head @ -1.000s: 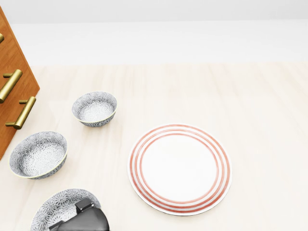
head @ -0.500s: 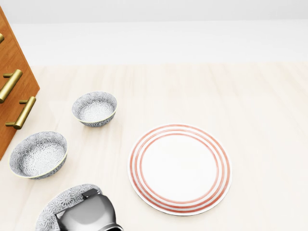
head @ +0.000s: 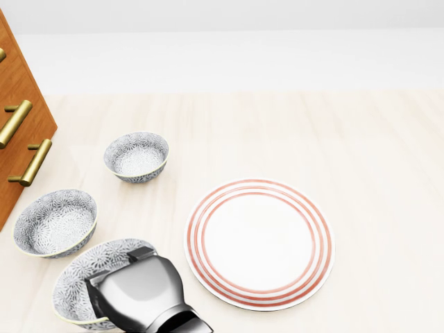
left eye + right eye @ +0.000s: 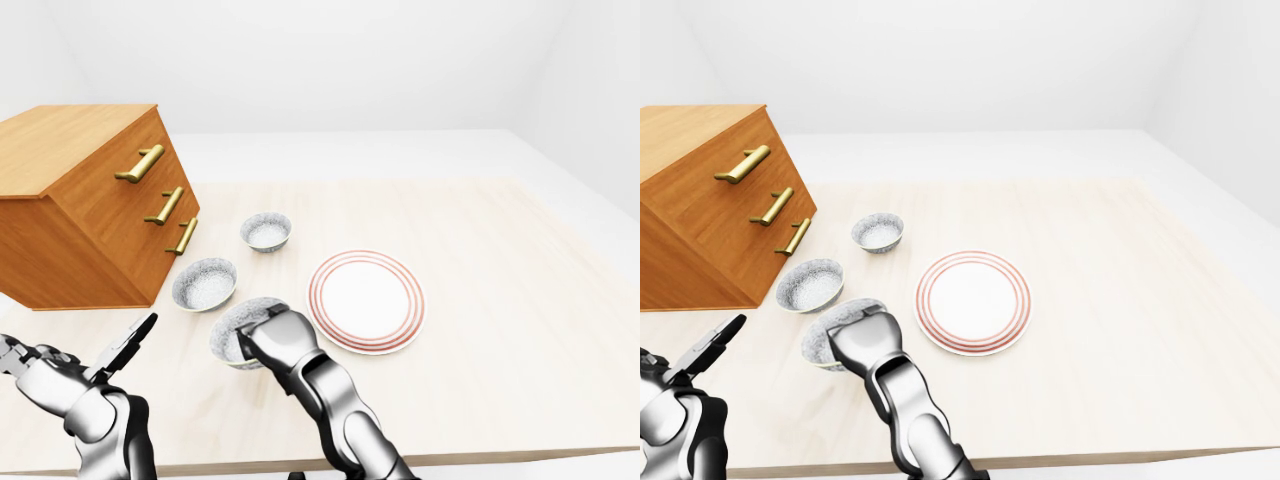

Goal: Put the bowl at the front on the plate.

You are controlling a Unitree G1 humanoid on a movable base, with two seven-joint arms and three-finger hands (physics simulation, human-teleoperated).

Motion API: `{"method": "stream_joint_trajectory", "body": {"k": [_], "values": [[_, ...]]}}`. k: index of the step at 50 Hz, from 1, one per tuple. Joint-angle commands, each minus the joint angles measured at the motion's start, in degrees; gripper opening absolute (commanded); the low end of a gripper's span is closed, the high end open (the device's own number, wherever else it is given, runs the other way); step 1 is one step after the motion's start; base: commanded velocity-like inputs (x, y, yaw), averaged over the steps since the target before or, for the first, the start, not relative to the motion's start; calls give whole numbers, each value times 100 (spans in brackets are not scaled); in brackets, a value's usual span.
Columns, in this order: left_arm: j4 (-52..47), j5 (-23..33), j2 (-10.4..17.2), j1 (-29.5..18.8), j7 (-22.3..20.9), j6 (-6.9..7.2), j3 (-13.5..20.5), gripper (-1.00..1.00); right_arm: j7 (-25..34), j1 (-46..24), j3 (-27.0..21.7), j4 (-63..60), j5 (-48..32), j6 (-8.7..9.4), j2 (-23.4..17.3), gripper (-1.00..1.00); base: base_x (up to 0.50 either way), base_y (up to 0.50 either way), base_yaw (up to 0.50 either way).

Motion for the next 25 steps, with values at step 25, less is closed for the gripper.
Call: {"method": "stream_joint_trajectory", "body": {"k": [25], "values": [[65,48,-10,-5,0,-100,-12,100,-387,860,-146,-2097,-919,-1,-753,-100,0,0,0]]}}
